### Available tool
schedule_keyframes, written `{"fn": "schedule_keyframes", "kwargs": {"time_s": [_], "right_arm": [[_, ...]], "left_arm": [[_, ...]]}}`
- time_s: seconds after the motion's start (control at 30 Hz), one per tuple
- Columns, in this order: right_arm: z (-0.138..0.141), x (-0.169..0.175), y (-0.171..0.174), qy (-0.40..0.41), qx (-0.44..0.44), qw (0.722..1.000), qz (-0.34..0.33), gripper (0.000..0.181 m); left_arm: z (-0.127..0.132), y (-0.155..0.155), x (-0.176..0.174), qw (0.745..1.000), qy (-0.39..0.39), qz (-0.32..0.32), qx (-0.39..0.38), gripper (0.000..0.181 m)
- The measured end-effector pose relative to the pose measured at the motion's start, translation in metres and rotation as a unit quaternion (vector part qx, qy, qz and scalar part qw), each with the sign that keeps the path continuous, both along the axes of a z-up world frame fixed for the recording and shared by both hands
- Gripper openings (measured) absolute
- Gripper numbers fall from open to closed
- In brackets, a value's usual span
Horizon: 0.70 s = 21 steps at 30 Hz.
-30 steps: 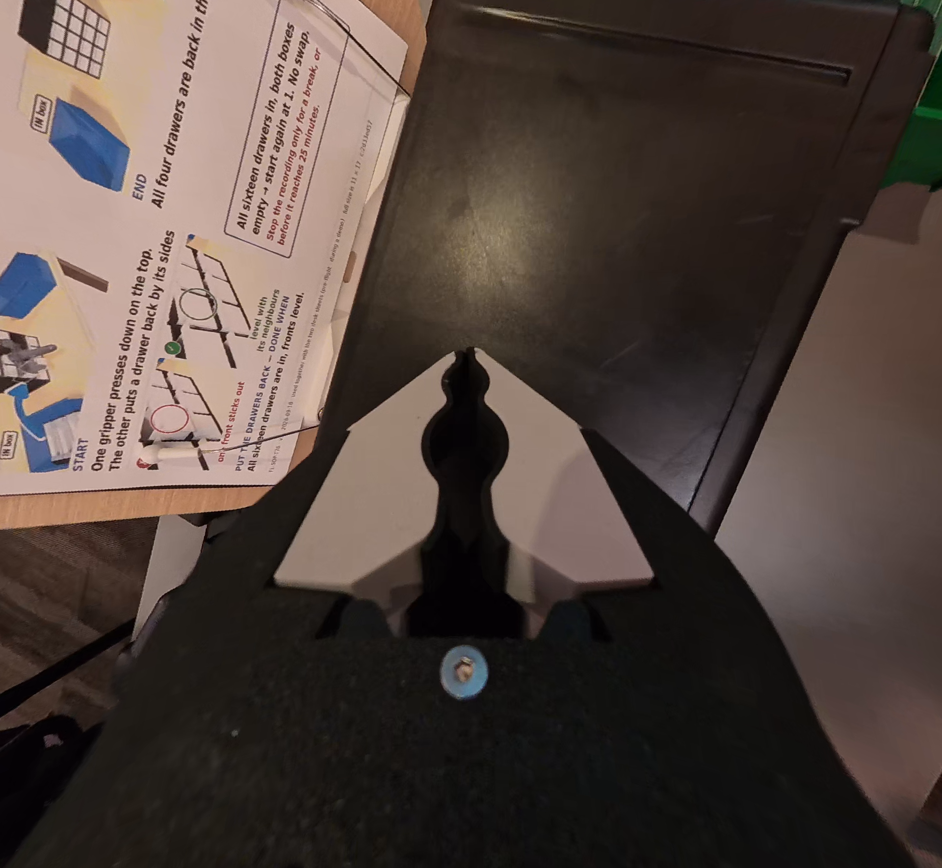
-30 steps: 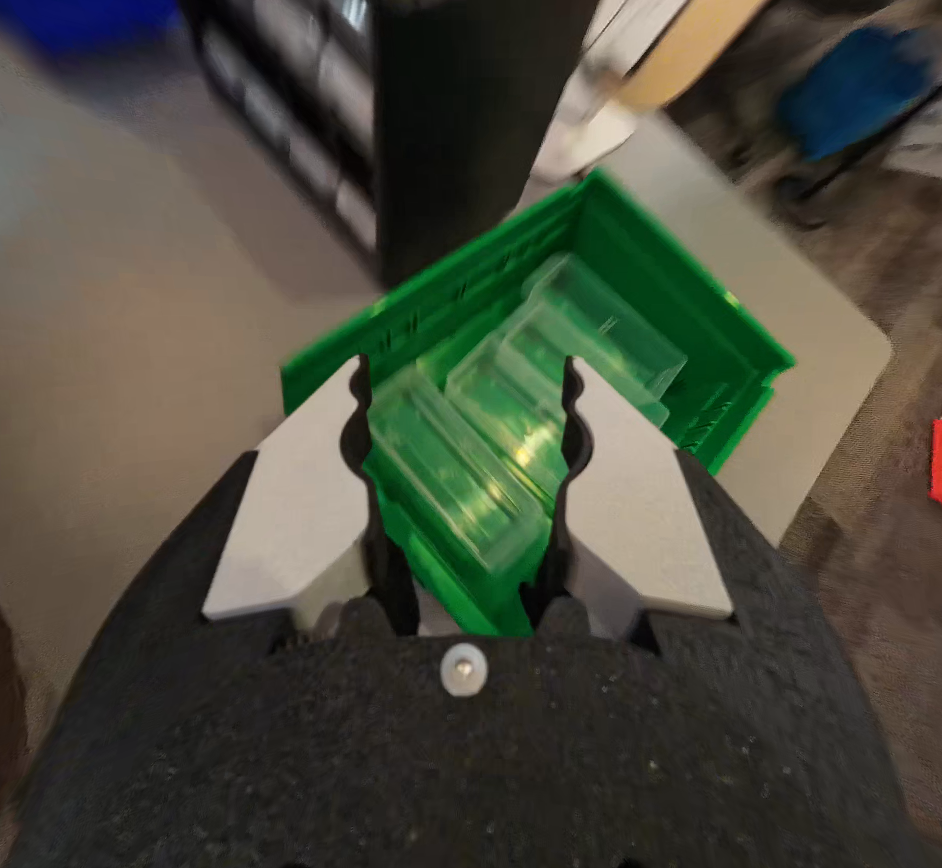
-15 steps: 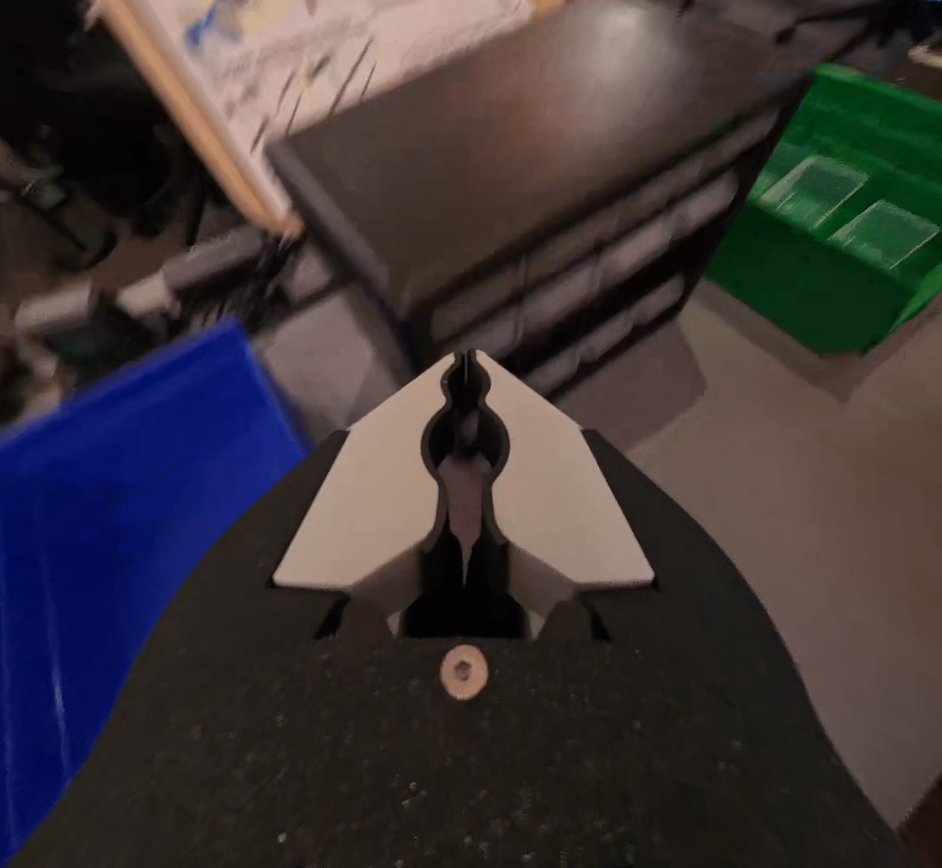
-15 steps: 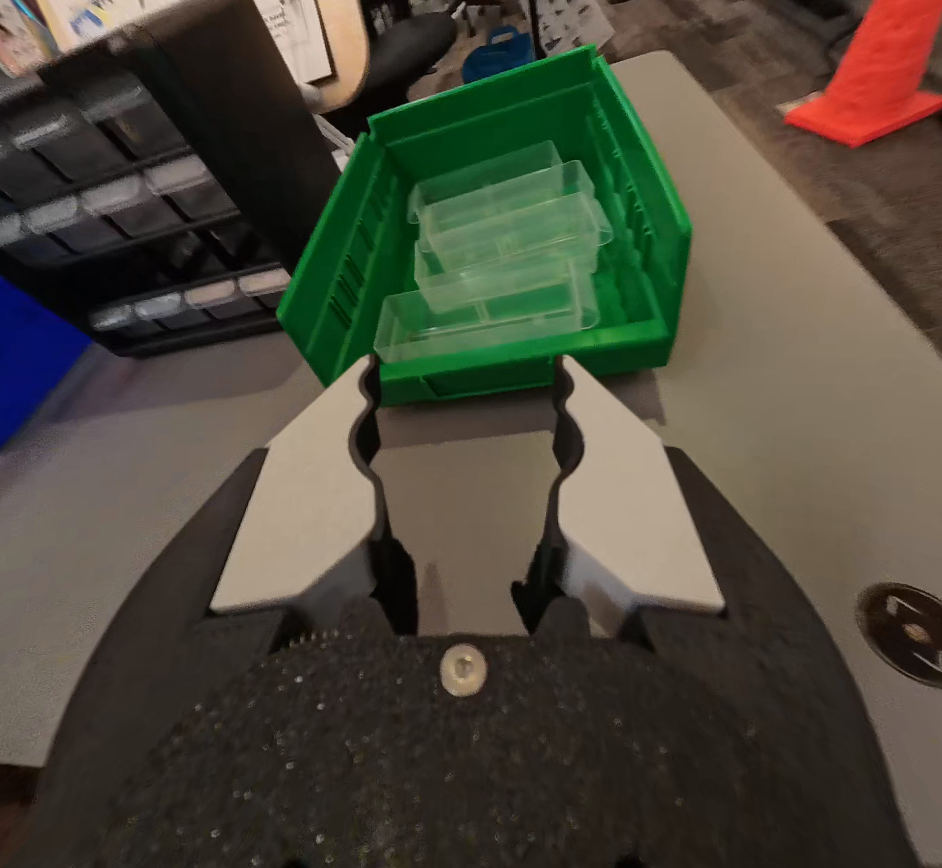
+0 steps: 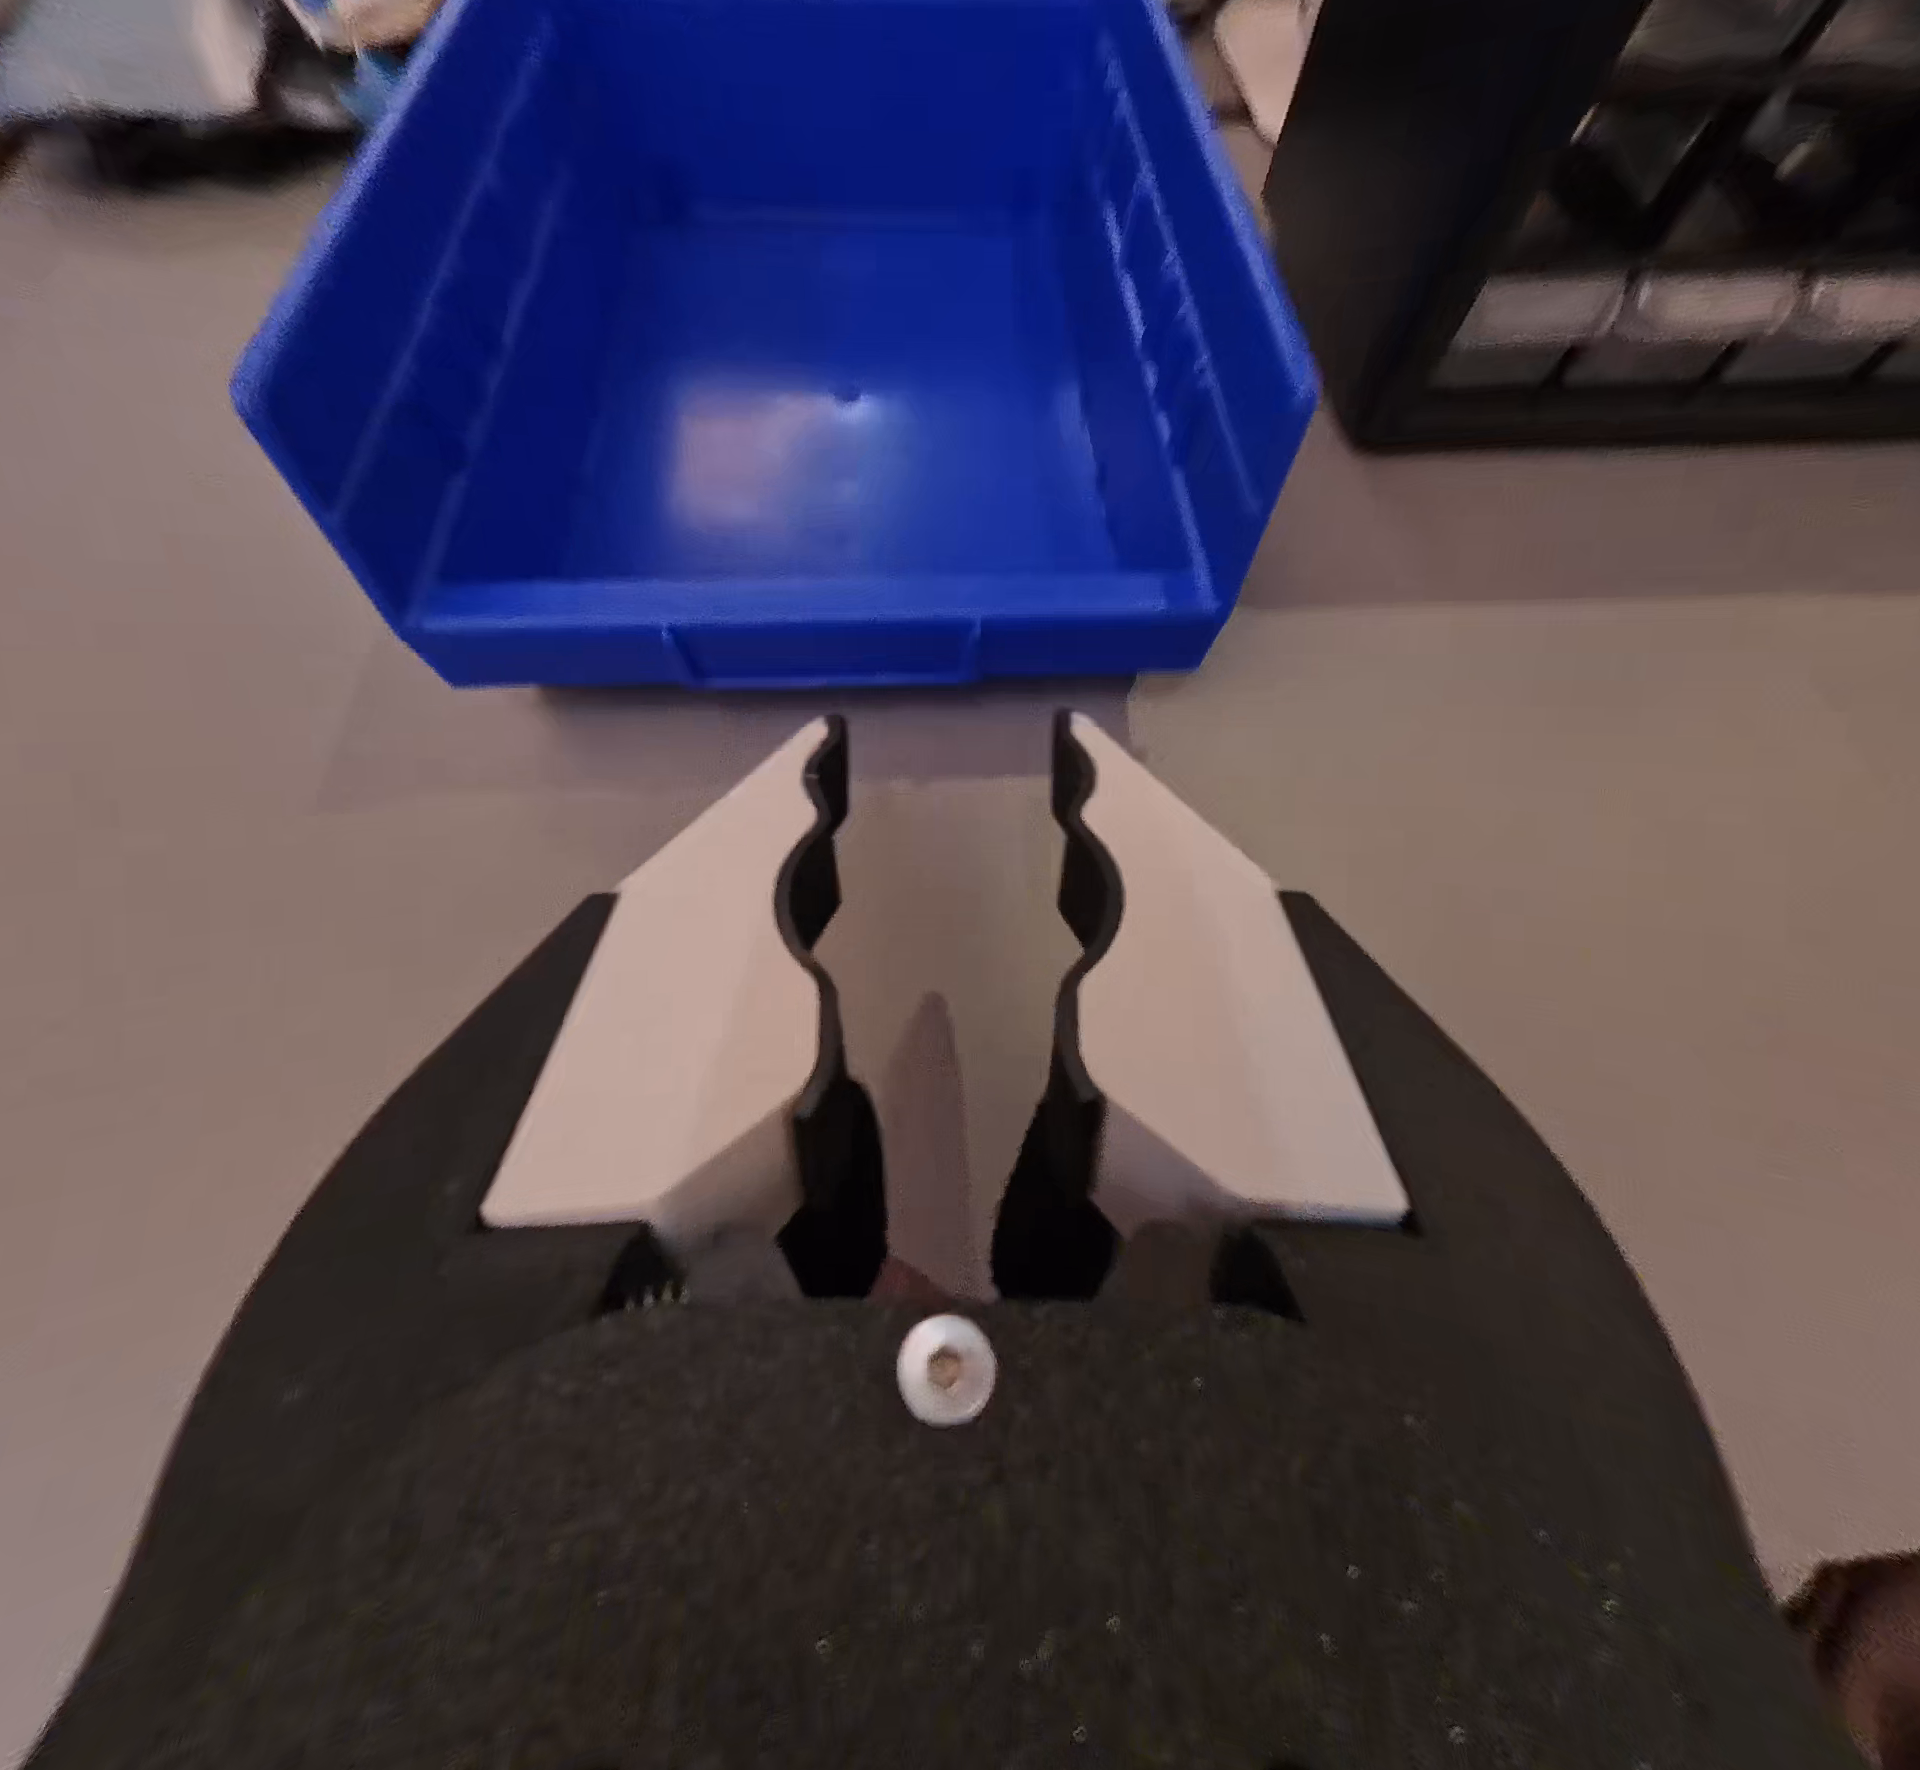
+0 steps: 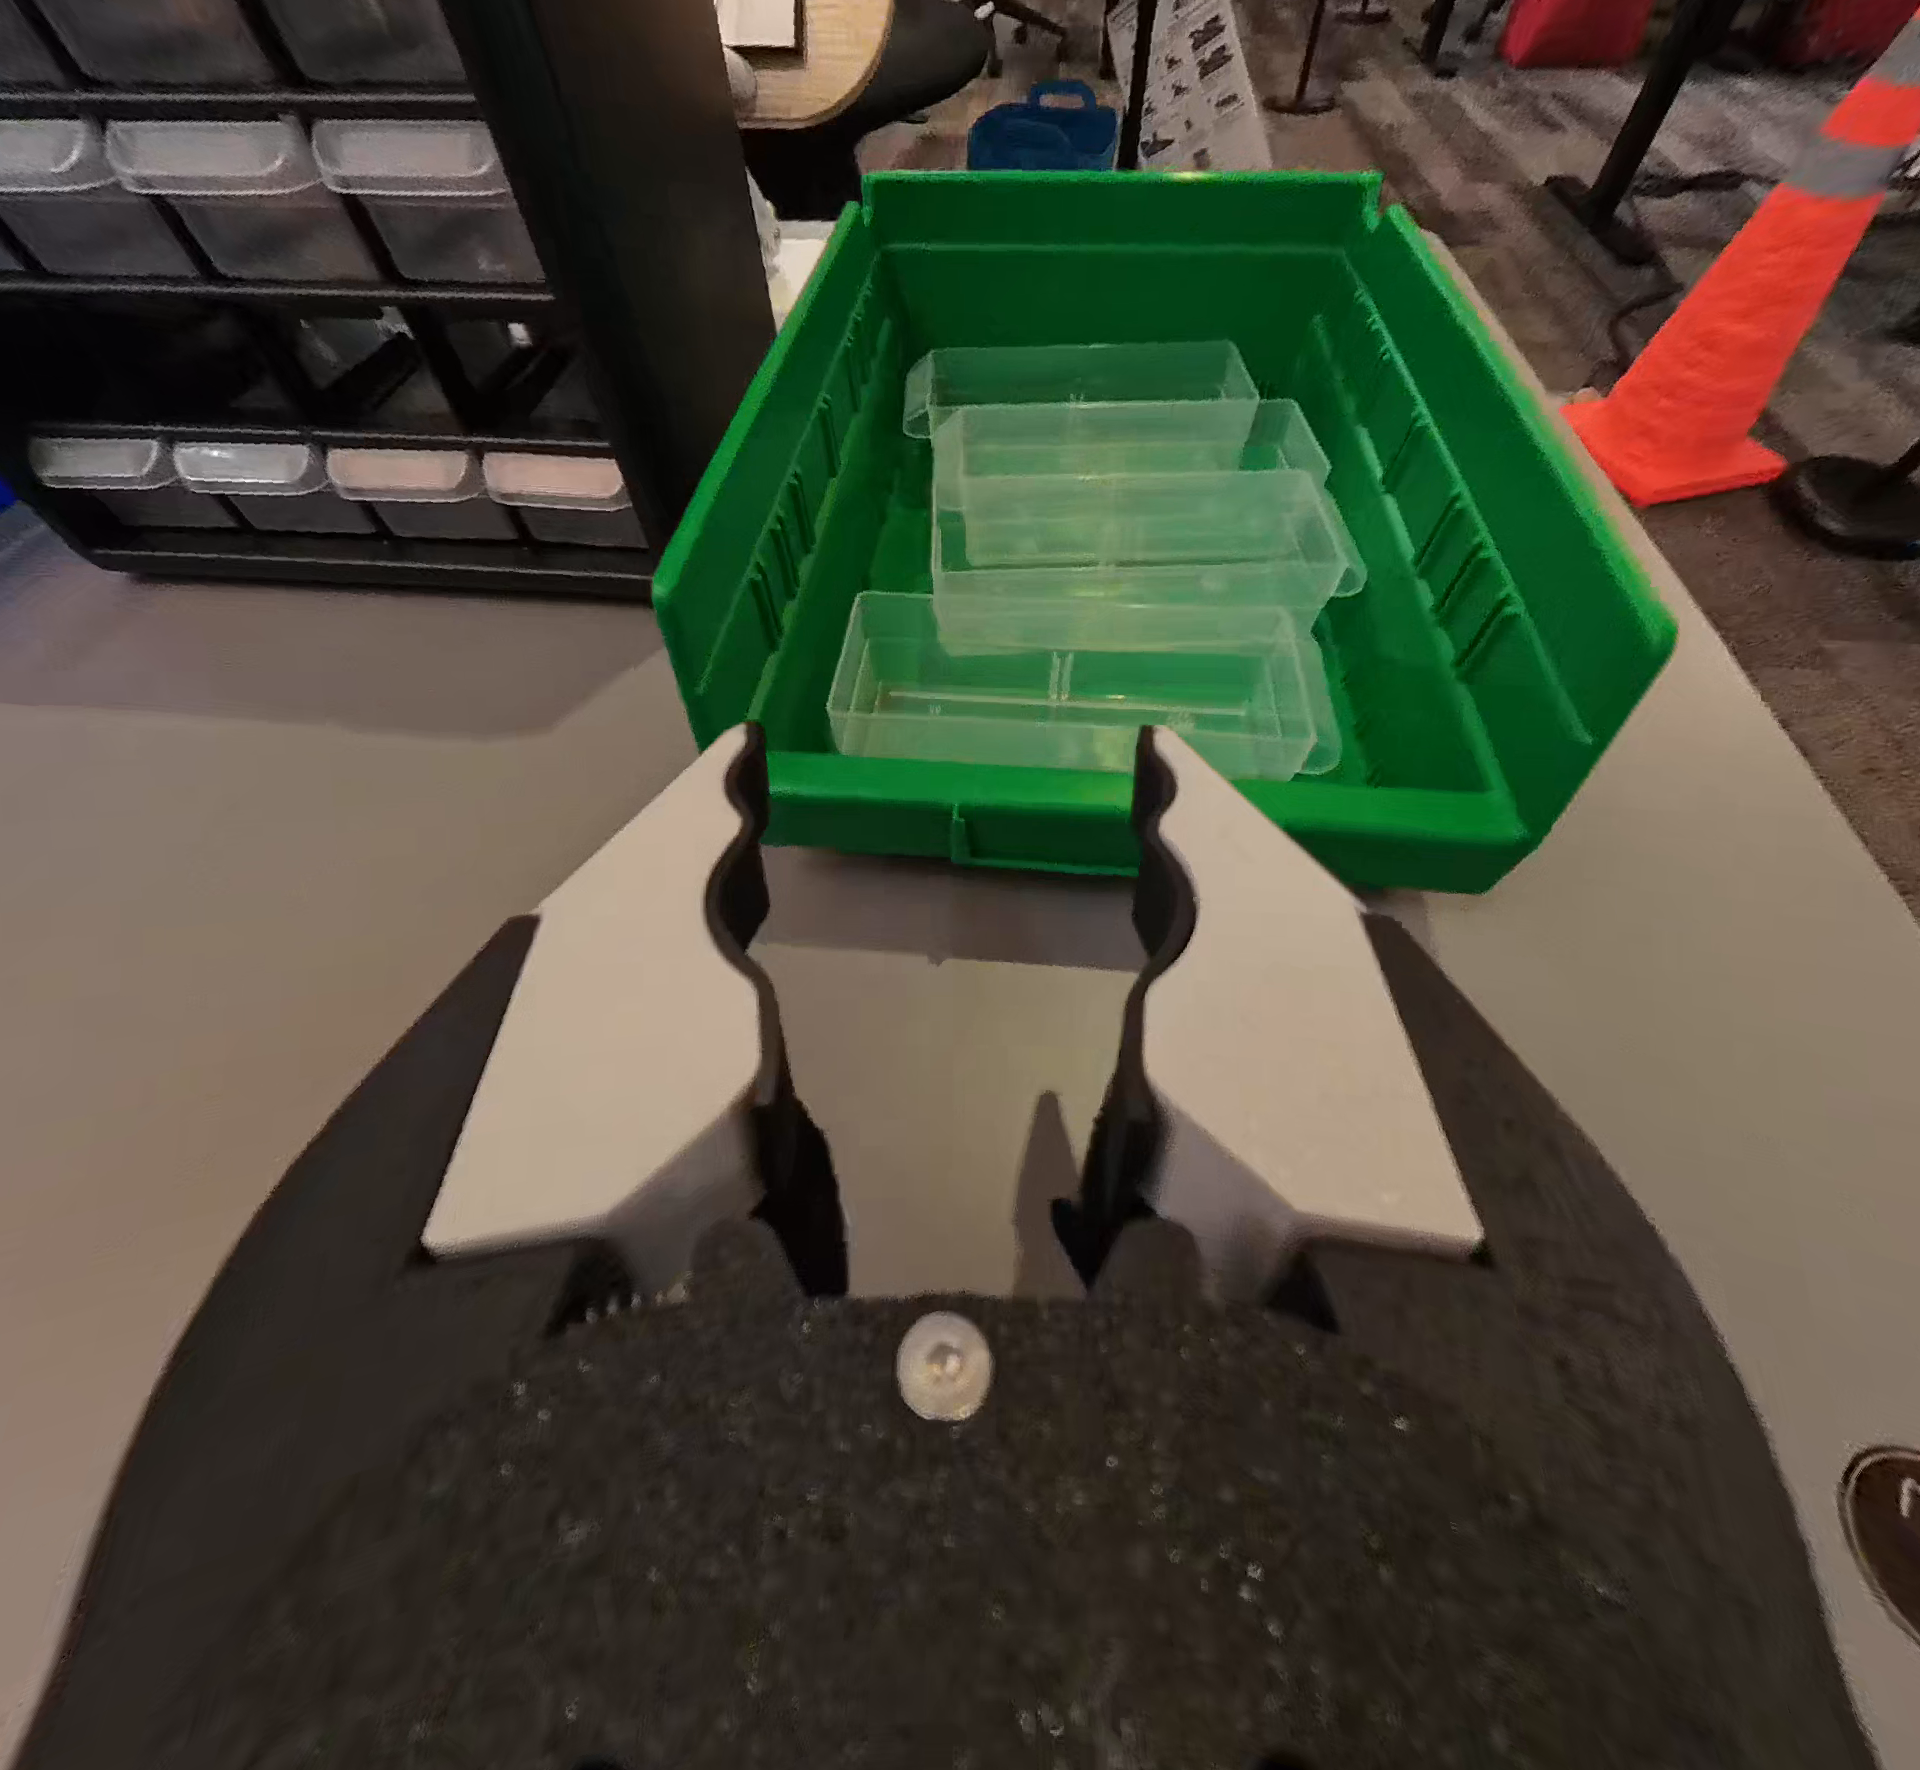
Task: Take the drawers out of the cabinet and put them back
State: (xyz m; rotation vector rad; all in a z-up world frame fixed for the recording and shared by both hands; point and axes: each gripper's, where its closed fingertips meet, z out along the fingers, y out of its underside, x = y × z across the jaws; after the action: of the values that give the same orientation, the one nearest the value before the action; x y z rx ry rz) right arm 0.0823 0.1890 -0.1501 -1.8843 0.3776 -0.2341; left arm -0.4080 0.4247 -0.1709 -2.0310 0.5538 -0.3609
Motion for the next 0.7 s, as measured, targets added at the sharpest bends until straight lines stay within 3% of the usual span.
{"fn": "schedule_keyframes", "kwargs": {"time_s": [0.13,0.23,0.4,0.5,0.7], "right_arm": [[0.0,0.0,0.0,-0.051,-0.021,0.998,-0.021,0.066],[0.006,-0.003,-0.002,-0.062,-0.014,0.998,-0.03,0.064],[0.012,-0.009,-0.008,-0.045,0.007,0.999,-0.025,0.063],[0.015,-0.006,-0.018,-0.055,0.009,0.998,-0.033,0.063],[0.021,0.002,-0.038,-0.062,0.01,0.997,-0.053,0.062]], "left_arm": [[-0.001,-0.007,-0.016,1.0,-0.005,0.011,0.004,0.041],[0.013,-0.014,-0.014,0.999,-0.02,0.001,0.034,0.041],[0.012,-0.026,0.019,0.997,0.014,-0.04,0.063,0.041],[0.007,-0.052,0.081,0.994,-0.019,-0.108,0.023,0.042],[-0.003,-0.148,0.268,0.959,-0.05,-0.277,-0.039,0.058]]}}
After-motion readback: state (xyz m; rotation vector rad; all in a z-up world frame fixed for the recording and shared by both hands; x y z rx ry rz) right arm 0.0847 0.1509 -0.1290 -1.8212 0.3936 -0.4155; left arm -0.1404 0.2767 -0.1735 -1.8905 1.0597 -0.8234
